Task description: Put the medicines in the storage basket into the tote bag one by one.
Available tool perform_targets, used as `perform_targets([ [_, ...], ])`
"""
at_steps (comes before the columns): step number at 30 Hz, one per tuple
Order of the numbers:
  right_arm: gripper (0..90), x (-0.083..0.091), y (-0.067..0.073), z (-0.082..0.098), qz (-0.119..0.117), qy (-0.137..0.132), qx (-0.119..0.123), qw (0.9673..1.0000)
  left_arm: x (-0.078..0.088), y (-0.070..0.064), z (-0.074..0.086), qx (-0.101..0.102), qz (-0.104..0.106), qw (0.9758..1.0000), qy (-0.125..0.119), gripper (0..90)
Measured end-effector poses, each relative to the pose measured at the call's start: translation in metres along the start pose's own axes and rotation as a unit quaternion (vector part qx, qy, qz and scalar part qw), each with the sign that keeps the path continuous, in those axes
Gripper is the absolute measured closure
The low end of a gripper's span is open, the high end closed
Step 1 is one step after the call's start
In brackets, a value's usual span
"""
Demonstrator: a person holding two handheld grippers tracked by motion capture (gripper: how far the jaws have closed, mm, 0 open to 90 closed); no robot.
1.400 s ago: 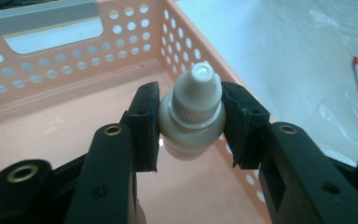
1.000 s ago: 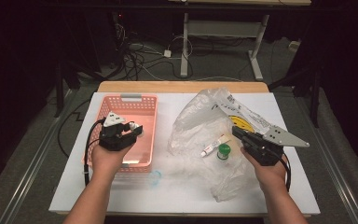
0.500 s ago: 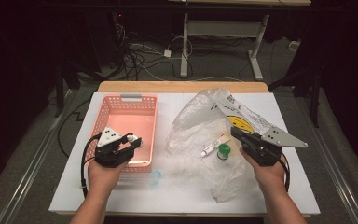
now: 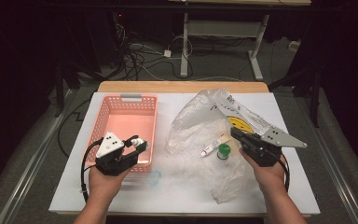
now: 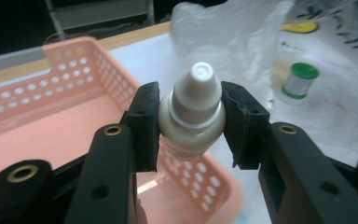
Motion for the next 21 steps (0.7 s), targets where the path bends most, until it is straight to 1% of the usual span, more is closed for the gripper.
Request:
perform_targets([
  [2,90.0,0.0,0.0,-0.001,0.0,-0.001,0.0,1.0,0.001,-0.008,-0.003,-0.005,0.007,1.0,-0.004,57.9],
  [8,90.0,0.001,0.0,-0.002,0.001,-0.004,-0.001,1.0,-0.002,-0.028,-0.004,-0.014,0.032,0.9994,-0.002,57.9],
  [11,90.0,0.002,0.0,-0.002,0.0,-0.004,0.0,1.0,-0.004,-0.037,-0.003,-0.017,0.043,0.9989,0.001,57.9],
  [13,90.0,0.002,0.0,-0.003,0.0,-0.004,0.0,1.0,-0.006,-0.043,-0.001,-0.023,0.05,0.9985,0.006,57.8],
  [21,90.0,0.001,0.001,-0.003,0.0,-0.004,0.001,1.0,-0.017,-0.063,0.005,-0.042,0.064,0.9969,0.018,57.8],
])
Point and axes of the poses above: each handheld gripper's, and its own axes: x roughly backward along the jaws, z roughly out of its underside, y roughly to its left, the point moved 10 cm from there along -x, roughly forward along the jaws, and after that the axes turned 8 degrees about -z, right-handed, at the moved point
